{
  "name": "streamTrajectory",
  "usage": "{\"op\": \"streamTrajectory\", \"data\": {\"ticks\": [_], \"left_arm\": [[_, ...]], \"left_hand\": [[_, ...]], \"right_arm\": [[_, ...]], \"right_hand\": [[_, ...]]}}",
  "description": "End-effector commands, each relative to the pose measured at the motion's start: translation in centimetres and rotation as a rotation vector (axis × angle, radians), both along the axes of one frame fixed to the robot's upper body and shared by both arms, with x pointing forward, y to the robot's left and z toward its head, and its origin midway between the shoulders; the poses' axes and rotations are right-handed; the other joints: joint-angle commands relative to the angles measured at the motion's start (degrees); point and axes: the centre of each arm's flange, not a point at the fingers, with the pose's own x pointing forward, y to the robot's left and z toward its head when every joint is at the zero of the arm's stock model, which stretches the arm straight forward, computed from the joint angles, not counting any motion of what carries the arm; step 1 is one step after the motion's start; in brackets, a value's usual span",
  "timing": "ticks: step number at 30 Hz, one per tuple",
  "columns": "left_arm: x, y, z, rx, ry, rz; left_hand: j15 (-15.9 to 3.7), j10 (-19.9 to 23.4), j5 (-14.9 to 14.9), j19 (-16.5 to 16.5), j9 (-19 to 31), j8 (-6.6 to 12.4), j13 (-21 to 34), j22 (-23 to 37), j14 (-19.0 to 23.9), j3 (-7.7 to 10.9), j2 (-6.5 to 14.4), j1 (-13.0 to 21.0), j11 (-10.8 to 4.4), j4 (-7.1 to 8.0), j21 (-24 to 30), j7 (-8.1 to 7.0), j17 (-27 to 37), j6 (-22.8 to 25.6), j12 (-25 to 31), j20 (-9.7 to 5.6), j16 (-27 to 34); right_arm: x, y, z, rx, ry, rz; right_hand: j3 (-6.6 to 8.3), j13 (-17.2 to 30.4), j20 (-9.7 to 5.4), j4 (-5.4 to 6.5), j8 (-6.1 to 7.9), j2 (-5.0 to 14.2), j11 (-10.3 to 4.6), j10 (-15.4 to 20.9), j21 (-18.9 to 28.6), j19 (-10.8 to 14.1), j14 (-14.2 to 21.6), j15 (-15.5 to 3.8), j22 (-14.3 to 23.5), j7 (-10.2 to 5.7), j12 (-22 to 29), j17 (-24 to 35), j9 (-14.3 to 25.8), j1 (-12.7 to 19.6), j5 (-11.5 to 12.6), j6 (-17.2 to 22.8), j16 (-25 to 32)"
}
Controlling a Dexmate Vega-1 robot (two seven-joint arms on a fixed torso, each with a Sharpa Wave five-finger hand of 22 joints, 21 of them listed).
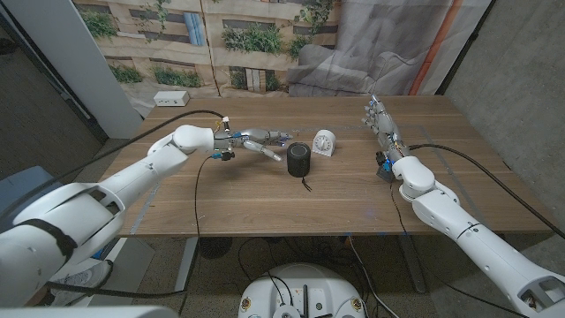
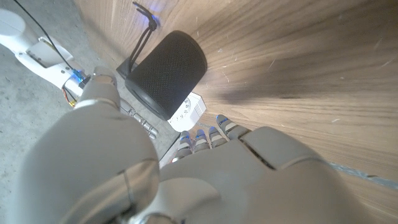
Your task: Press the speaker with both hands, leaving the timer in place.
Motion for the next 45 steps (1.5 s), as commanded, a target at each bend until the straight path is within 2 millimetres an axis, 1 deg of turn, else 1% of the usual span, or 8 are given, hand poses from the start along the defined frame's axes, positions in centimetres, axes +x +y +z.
{"op": "streamTrajectory", "data": {"ticks": [1,9,17,26,29,32,41,45], "left_arm": [[-2.1,2.7,-0.8,-0.184,0.034,0.069],[-2.4,4.0,-1.3,-0.288,0.032,0.099],[-2.2,5.1,-1.5,-0.397,0.003,0.153],[-2.1,5.8,-2.2,-0.545,-0.026,0.196],[-2.0,6.0,-2.7,-0.608,-0.023,0.201],[-1.9,6.3,-3.2,-0.659,-0.024,0.217],[-1.6,6.9,-4.5,-0.810,-0.038,0.246],[-1.7,6.8,-4.8,-0.935,-0.074,0.287]], "left_hand": [[0.17,-1.03,0.28,-0.97,-0.02,-0.11,0.05,0.26,-1.02,0.12,0.24,-1.23,0.37,0.69,0.15,0.18,0.07,-0.77,-0.07,-3.62,0.09],[0.23,-1.59,0.16,-2.13,-0.05,-0.18,0.00,0.27,-1.64,-0.29,0.72,-3.22,0.27,1.36,0.16,-0.41,0.07,-1.31,0.12,-3.73,0.14],[0.12,-1.42,0.02,-2.40,-0.07,0.06,-0.04,0.29,-1.44,-0.64,1.40,-5.16,0.25,2.13,0.42,-0.07,0.10,-0.93,0.40,-3.76,0.40],[0.17,-0.27,0.08,-2.06,-0.10,0.41,-0.09,0.33,-0.63,-0.90,4.24,-9.26,0.28,4.20,0.88,0.29,0.24,0.34,0.88,-3.54,0.83],[0.25,0.09,0.22,-1.80,-0.11,0.46,-0.11,0.33,-0.32,-0.95,5.71,-11.04,0.24,5.16,1.03,0.18,0.29,0.77,0.95,-3.47,0.93],[0.13,0.37,0.27,-1.57,-0.12,0.46,-0.12,0.33,-0.10,-0.99,5.96,-11.44,0.13,5.27,1.13,0.13,0.23,0.91,1.02,-3.38,0.95],[0.29,1.90,0.66,-0.05,-0.15,0.43,-0.14,0.31,1.82,-0.41,8.77,-13.49,0.56,6.26,1.56,0.37,0.24,1.58,1.27,-2.90,1.29],[0.47,2.16,0.80,0.78,-0.18,0.61,-0.15,0.27,2.41,-0.07,9.88,-14.38,0.27,6.54,1.72,0.50,0.16,2.58,1.22,-2.15,1.21]], "right_arm": [[0.6,0.3,0.5,0.013,0.004,0.009],[0.9,1.0,0.4,0.027,0.015,0.024],[1.4,1.2,0.4,0.021,0.020,0.050],[1.9,1.4,0.5,0.032,0.007,0.053],[2.0,1.5,0.5,0.037,0.004,0.052],[2.0,1.7,0.5,0.038,0.008,0.051],[2.2,2.4,0.1,0.051,0.030,0.053],[2.3,3.0,-0.3,0.067,0.034,0.052]], "right_hand": [[-0.22,-0.08,-0.15,0.13,-0.16,0.28,-0.24,0.34,-0.26,-0.86,0.43,-0.27,0.06,0.62,0.44,0.18,0.12,-0.28,0.06,-0.17,0.21],[-0.44,-0.12,-0.27,0.40,-0.11,0.43,-0.24,0.67,-0.07,-1.18,0.77,0.10,0.06,1.13,0.51,0.15,0.11,-0.60,0.03,0.03,0.33],[-0.62,-0.15,-0.54,0.62,-0.12,0.52,-0.17,0.63,0.09,-1.21,0.66,0.03,0.05,1.56,0.44,0.14,0.10,-0.85,0.01,0.07,0.28],[-0.91,-0.20,-0.83,0.99,0.10,0.75,-0.24,0.70,0.58,-0.32,1.34,0.11,0.03,2.47,0.39,0.10,0.09,-1.15,0.01,0.81,0.51],[-1.02,-0.21,-0.96,1.12,0.19,0.84,-0.15,1.26,0.67,-0.11,1.60,-0.21,0.02,2.49,0.57,0.08,0.08,-1.20,0.02,1.19,0.59],[-1.10,-0.22,-0.98,1.19,0.27,0.88,-0.04,1.59,0.74,0.09,1.75,-0.31,0.01,2.34,0.66,0.06,0.08,-1.21,0.03,1.52,0.61],[-1.28,-0.22,-0.07,1.36,0.31,1.00,-0.07,2.17,0.97,0.81,1.85,0.08,0.01,2.00,0.77,0.02,0.08,-1.20,0.06,1.98,0.59],[-1.32,-0.21,-0.02,1.42,0.32,1.06,-0.05,2.38,0.95,0.83,1.91,0.10,0.01,1.95,0.82,0.01,0.07,-1.19,0.06,2.12,0.60]]}}
